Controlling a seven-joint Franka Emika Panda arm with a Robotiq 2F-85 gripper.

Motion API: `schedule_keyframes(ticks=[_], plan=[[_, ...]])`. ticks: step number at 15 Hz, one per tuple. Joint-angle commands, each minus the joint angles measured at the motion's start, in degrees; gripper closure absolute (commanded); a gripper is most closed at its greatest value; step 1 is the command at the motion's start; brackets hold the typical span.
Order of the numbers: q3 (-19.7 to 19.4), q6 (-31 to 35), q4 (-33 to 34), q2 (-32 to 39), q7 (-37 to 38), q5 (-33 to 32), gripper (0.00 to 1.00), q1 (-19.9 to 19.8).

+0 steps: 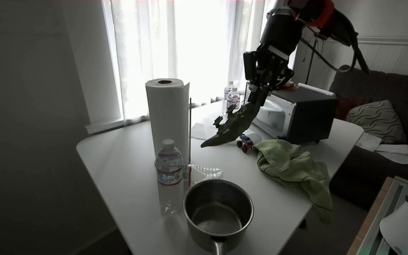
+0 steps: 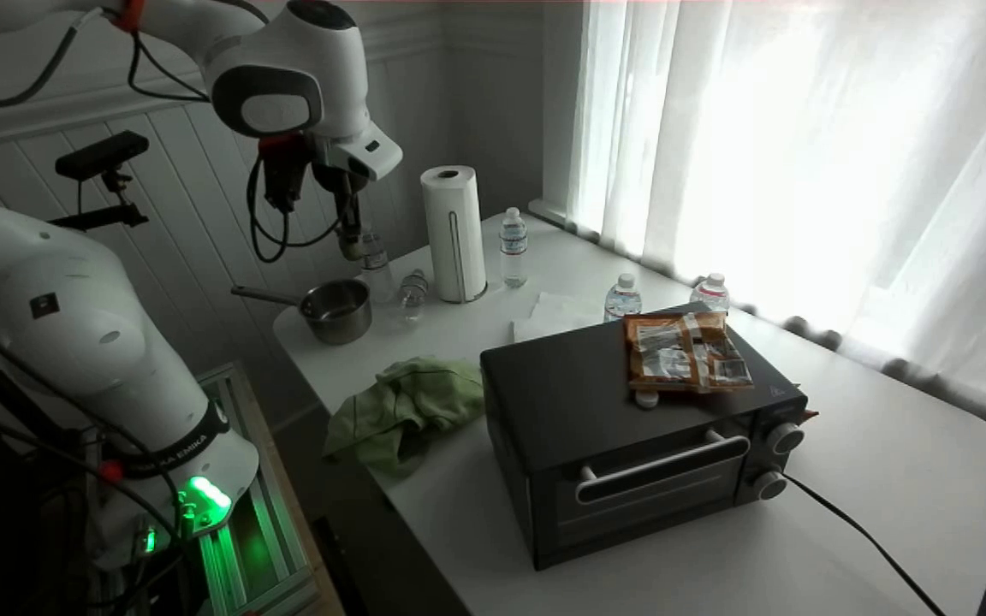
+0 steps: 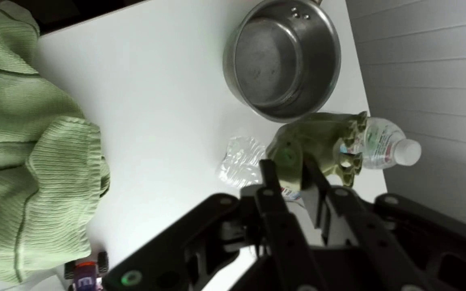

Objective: Move the dinosaur toy closer to the mini oven

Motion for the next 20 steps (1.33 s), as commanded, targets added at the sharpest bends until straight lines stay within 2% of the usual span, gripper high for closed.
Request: schedule_keyframes(ticks=[1,7,11,16,18,19,20], plan=[[-2.6,-1.7,0.0,-1.9,3.2,-1.9,0.95,-4.0],[-6.0,-1.2,0.0,-0.1,4.0,-3.5,0.95,-9.8],[-7.6,1.0,-0.1,2.6,6.3,-2.1,0.95,-12.6],[-7.8,12.4,-0.1,8.3,14.6,2.0,0.95,-14.4],[-7.6,20.7,-0.1,10.3,15.6,3.7,0.95,-13.8],[-7.5,22.7,-0.1,11.0,14.3,3.2,0.95,-13.1],[-8.3,18.7,-0.1,9.8,14.2,1.4,0.95,-13.5]])
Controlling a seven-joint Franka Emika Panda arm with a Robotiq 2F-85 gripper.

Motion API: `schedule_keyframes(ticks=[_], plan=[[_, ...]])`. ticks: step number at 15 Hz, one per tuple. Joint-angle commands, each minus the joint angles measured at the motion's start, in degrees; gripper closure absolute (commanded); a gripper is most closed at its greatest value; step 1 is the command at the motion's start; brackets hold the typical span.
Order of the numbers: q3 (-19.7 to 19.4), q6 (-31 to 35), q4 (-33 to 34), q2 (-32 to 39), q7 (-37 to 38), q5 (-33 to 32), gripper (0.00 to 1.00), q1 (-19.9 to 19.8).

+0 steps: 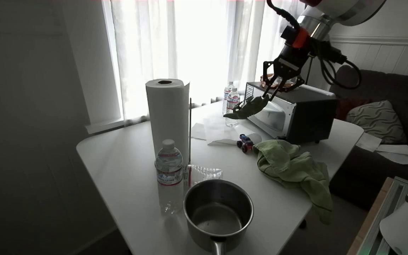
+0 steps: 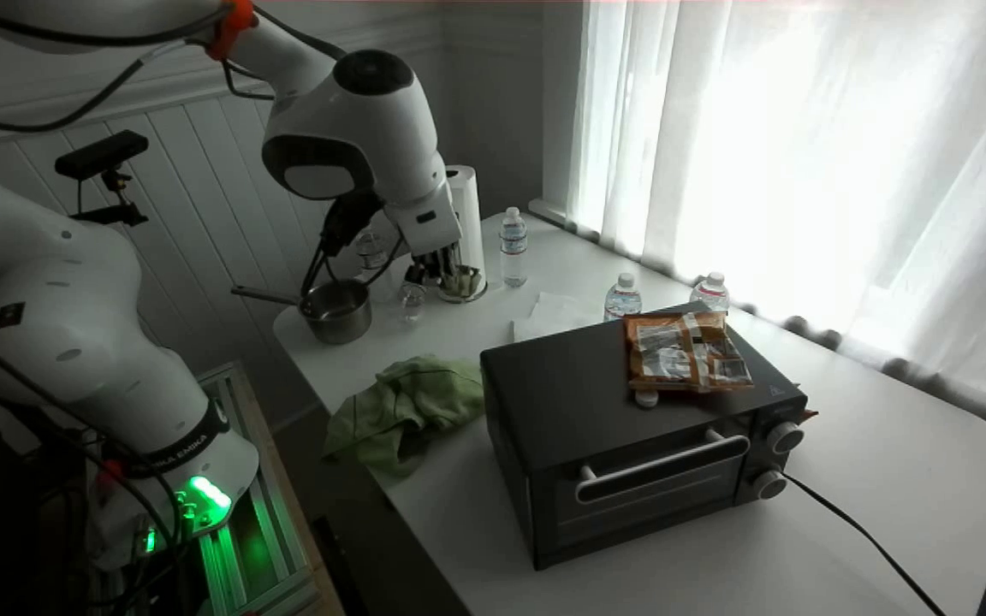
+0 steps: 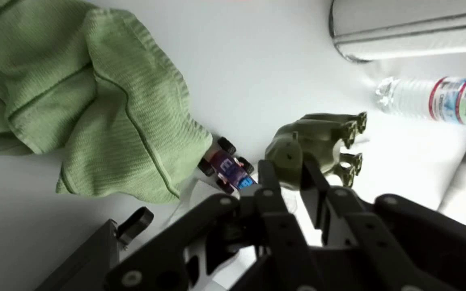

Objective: Move the dinosaur toy closer to the mini oven

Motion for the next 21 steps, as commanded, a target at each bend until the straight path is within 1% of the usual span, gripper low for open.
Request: schedule_keyframes(ticks=[1,6,7,10,11,13,16,19,21], plan=[[-0.6,0.7,0.1,0.6,0.3,-0.5,0.79,0.6],[-0.6,0.6,0.1,0.9,0.3,-0.6,0.79,0.6],[-0.6,0.6,0.1,0.9,0.3,-0.6,0.95,0.6],[-0.8,5.0,3.9,7.5,0.7,4.8,0.95,3.2],[-1.2,8.1,5.0,9.6,-0.4,8.3,0.95,4.7],[-1.2,11.7,7.8,14.2,-1.4,15.1,0.95,6.8],[-1.2,17.1,12.7,21.3,-5.6,26.6,0.95,9.3],[-0.6,21.3,19.3,28.3,-13.3,39.8,0.95,9.5],[-0.1,22.2,23.8,33.2,-17.5,46.4,0.95,8.5]])
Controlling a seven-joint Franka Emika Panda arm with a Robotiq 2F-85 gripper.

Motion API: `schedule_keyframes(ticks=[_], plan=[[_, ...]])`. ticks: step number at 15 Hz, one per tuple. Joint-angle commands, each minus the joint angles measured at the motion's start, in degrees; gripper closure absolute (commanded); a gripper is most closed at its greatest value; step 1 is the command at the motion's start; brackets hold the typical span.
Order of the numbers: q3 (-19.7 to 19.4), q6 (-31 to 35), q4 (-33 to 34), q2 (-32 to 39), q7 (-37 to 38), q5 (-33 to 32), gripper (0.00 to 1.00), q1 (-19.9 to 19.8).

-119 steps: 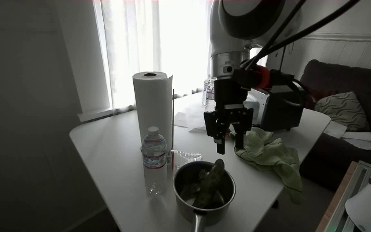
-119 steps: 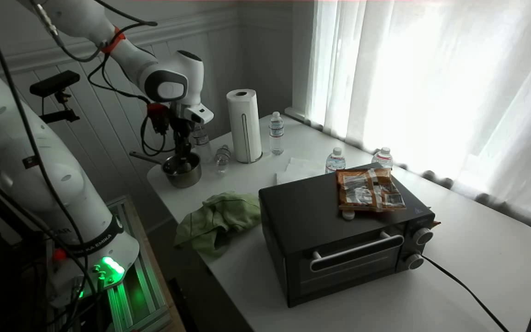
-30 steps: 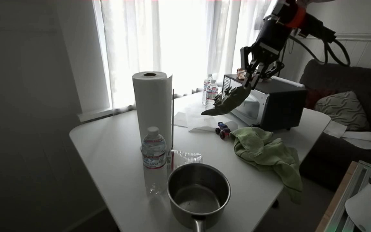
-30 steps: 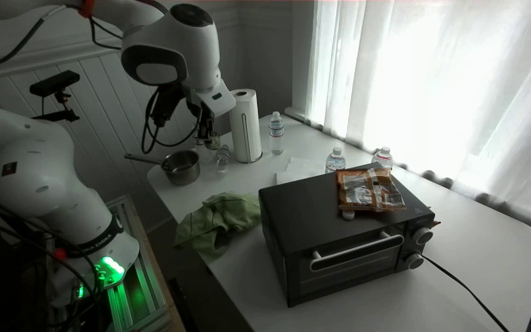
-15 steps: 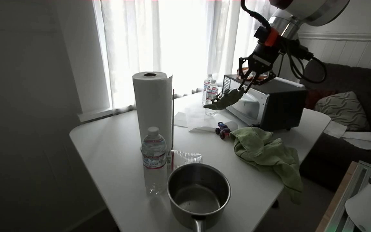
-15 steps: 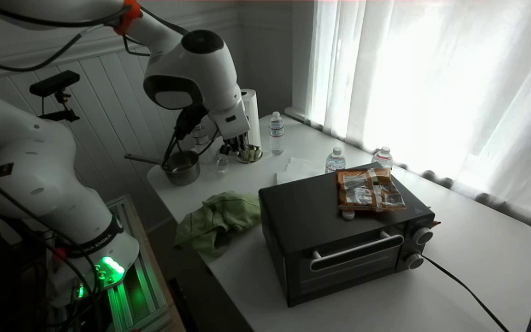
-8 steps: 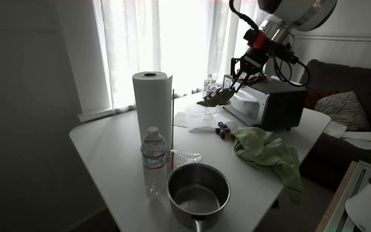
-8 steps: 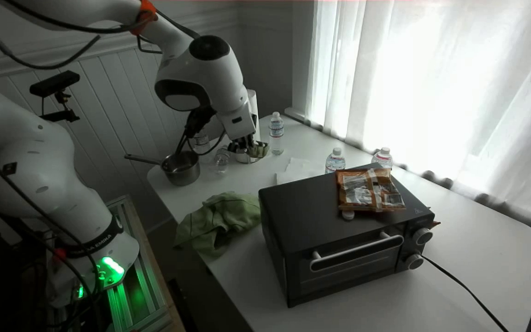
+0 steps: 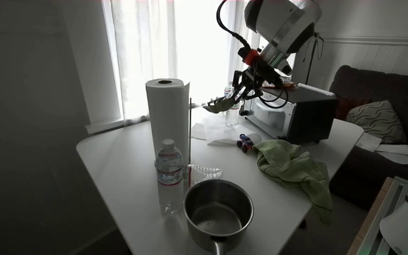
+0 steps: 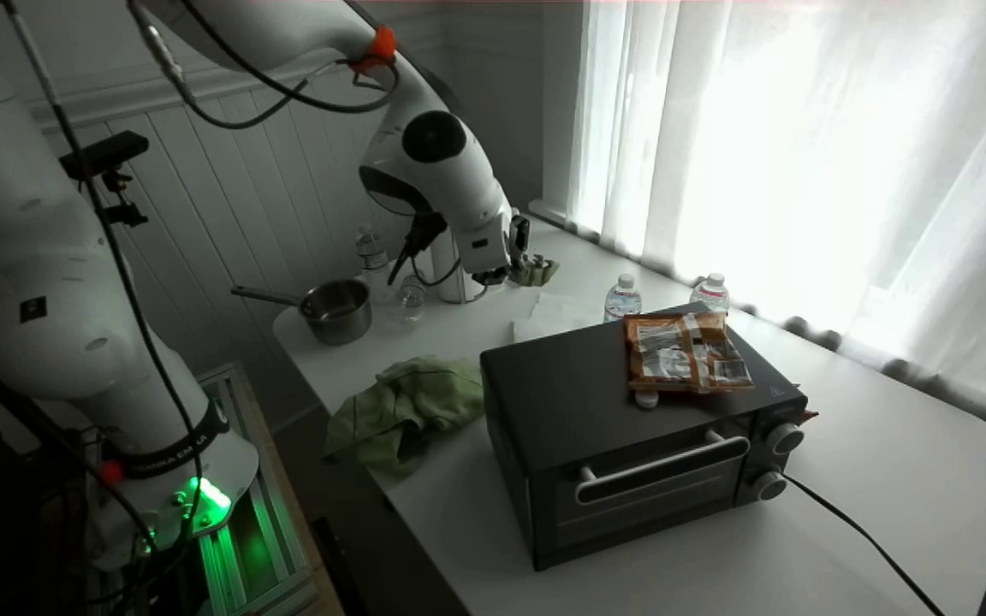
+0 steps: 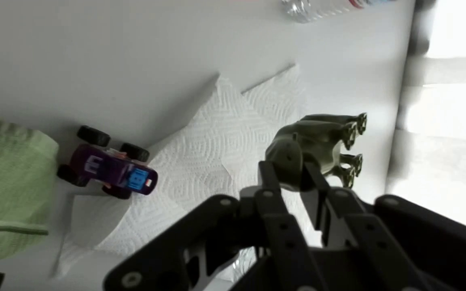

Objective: Move the dinosaur toy closer to the mini oven

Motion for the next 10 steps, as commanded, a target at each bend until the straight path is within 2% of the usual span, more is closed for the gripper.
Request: schedule_keyframes(ticks=[1,10], plan=[[0.5,2.0,9.2,9.4,-9.3,12.6,0.95,-1.0],[0.4,1.6,21.8,24.4,-21.8,25.6,0.95,-3.2]])
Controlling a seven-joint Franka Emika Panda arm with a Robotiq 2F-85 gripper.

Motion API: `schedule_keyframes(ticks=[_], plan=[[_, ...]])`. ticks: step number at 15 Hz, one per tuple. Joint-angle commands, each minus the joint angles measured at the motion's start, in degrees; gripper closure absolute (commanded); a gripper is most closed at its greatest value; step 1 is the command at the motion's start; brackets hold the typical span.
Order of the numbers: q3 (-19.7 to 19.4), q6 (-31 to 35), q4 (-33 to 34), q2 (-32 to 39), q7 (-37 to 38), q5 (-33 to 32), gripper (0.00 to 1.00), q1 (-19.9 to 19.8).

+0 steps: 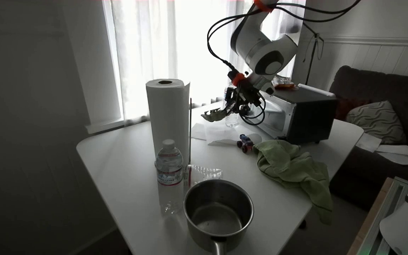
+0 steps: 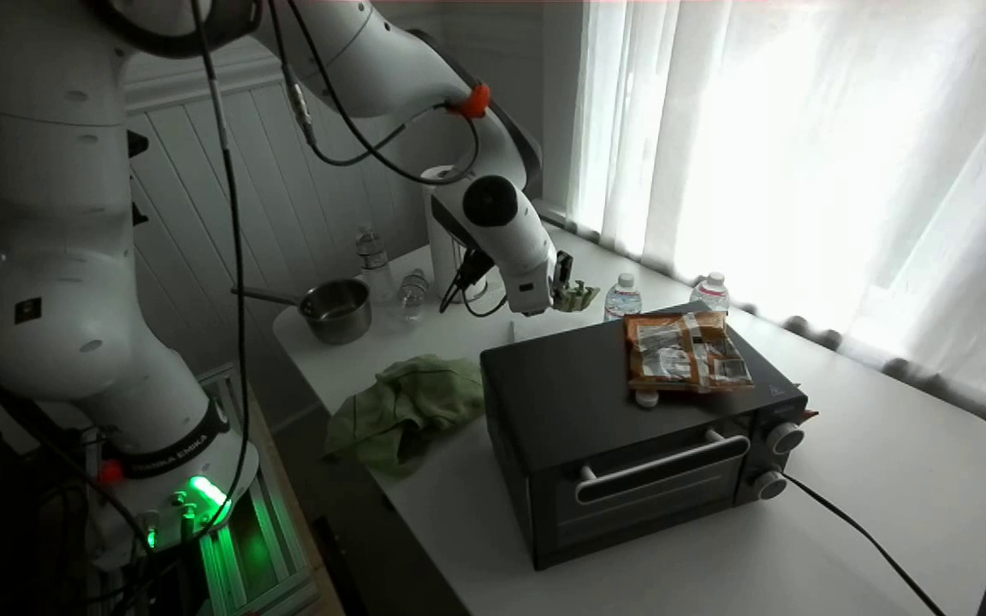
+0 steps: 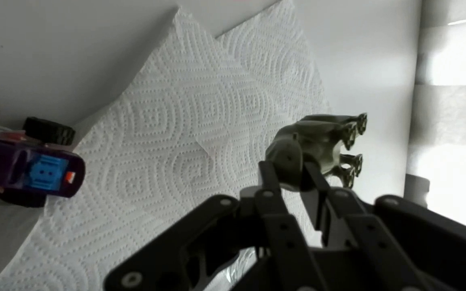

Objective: Move the dinosaur toy closer to the mini oven

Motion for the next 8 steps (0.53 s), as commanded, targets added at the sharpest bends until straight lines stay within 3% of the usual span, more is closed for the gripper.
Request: schedule_keyframes(ticks=[1,8], plan=[[0.2,0.9,5.4,5.4,-4.2,4.6,0.95,-0.9],[-0.1,1.8,8.5,10.3,-4.3,4.3,0.95,-0.9]])
